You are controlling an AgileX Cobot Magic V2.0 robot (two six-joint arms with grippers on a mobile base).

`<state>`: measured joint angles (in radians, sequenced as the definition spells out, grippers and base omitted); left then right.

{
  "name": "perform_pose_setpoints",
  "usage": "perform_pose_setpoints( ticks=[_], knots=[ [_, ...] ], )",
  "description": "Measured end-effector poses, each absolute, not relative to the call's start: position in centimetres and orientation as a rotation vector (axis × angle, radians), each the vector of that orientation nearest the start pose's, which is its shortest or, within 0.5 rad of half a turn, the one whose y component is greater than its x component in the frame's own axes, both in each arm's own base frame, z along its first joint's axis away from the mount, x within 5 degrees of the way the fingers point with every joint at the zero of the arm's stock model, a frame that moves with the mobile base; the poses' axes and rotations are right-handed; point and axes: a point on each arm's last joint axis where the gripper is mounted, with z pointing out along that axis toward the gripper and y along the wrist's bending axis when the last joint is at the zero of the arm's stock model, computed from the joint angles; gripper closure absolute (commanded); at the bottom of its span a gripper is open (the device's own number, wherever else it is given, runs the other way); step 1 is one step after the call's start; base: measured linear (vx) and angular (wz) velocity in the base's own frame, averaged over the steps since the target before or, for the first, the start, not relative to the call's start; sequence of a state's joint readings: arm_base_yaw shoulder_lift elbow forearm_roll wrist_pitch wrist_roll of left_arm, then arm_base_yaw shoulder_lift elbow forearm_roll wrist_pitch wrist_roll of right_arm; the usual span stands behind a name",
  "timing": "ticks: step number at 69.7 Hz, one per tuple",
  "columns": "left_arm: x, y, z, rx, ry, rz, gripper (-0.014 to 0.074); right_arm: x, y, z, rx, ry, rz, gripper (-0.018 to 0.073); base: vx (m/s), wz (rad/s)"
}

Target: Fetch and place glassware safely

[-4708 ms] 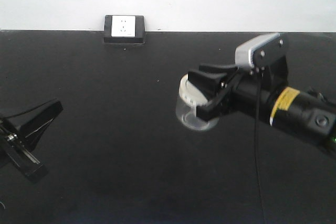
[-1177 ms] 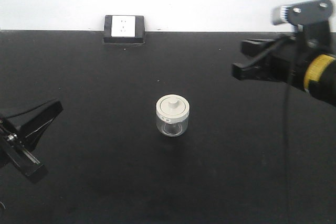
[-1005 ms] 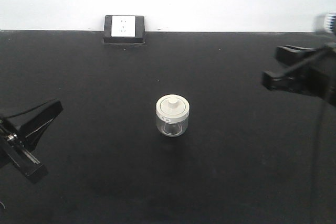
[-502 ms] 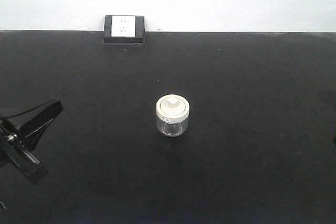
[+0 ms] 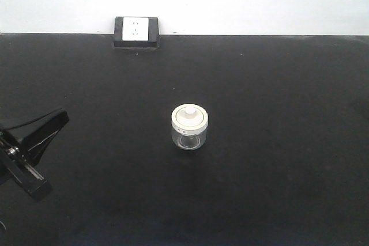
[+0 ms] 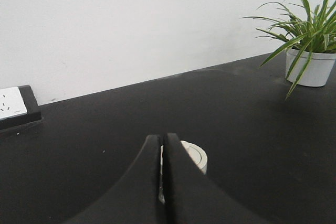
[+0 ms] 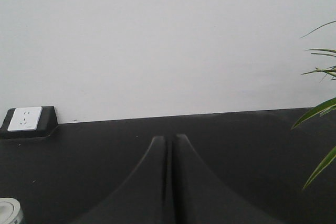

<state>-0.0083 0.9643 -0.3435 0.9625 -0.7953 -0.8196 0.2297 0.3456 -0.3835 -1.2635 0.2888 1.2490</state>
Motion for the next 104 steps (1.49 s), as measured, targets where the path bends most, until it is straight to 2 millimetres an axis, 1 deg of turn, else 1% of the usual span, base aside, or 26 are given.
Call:
perform_pose_setpoints(
  ticks=[51,63,70,77,81,96,104],
  knots=[
    [17.1,-5.5,26.8,0.472,1.530,-0.522,0.0594,8.4,-0.6,31.1,0.044,1.538,-0.034,0.0563,0.00,0.00],
    [17.1,-4.7,27.0,0.377,1.564,-0.465,0.0594,8.4,-0.6,31.1,0.045,1.538,-0.033,0.0563,0.00,0.00],
    [16.6,-4.1,27.6,0.318,1.555,-0.407,0.0594,8.4,-0.6,31.1,0.046,1.538,-0.034,0.0563,0.00,0.00],
    [15.7,-3.5,28.4,0.266,1.500,-0.345,0.0594,8.4,-0.6,31.1,0.046,1.538,-0.034,0.0563,0.00,0.00],
    [15.1,-3.1,28.5,0.247,1.467,-0.295,0.0594,8.4,-0.6,31.1,0.046,1.538,-0.034,0.0563,0.00,0.00],
    [12.1,-1.6,27.4,0.164,1.376,-0.101,0.0594,8.4,-0.6,31.1,0.046,1.538,-0.034,0.0563,0.00,0.00],
    [10.8,-1.0,26.6,0.114,1.406,-0.043,0.0594,8.4,-0.6,31.1,0.046,1.538,-0.034,0.0563,0.00,0.00]
  ],
)
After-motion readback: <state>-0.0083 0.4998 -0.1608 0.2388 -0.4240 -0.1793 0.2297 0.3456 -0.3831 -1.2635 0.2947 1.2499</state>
